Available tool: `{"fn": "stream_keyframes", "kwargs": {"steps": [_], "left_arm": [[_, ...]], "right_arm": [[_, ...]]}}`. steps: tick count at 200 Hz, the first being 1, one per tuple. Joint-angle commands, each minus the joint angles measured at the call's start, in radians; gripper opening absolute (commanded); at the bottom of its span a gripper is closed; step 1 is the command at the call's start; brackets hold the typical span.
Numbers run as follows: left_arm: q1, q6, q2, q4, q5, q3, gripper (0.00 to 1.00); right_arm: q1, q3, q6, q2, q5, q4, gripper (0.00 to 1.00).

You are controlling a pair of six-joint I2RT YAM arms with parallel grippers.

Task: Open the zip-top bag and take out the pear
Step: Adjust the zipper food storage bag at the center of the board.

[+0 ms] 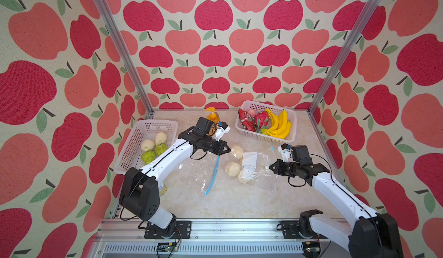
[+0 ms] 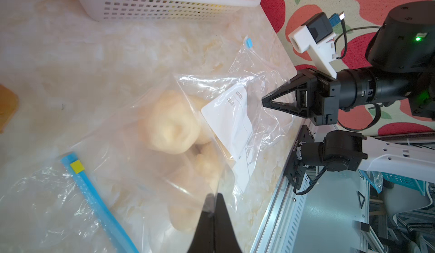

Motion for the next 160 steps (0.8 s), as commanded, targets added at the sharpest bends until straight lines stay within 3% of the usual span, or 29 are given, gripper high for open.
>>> {"fn": "stream_keyframes", "kwargs": {"steps": [1,111,160], "left_arm": [[0.006,0.042,-0.061,-0.032,-0.016,0.036,0.00],[0.033,0.075,-0.068,-0.130,-0.060,0.097,0.00],[0.049,0.075,-0.157,-0.106,-0.103,0.063,0.00]], "right_arm": [[-0.006,-0.013,-0.026,0.035,-0.025,0.084,0.00],[-0.006,-0.020,-0.038,0.038,-0.096,0.180,0.02],[-0.006,-0.012,0.006,0.008,-0.101,0.223,0.02]]}}
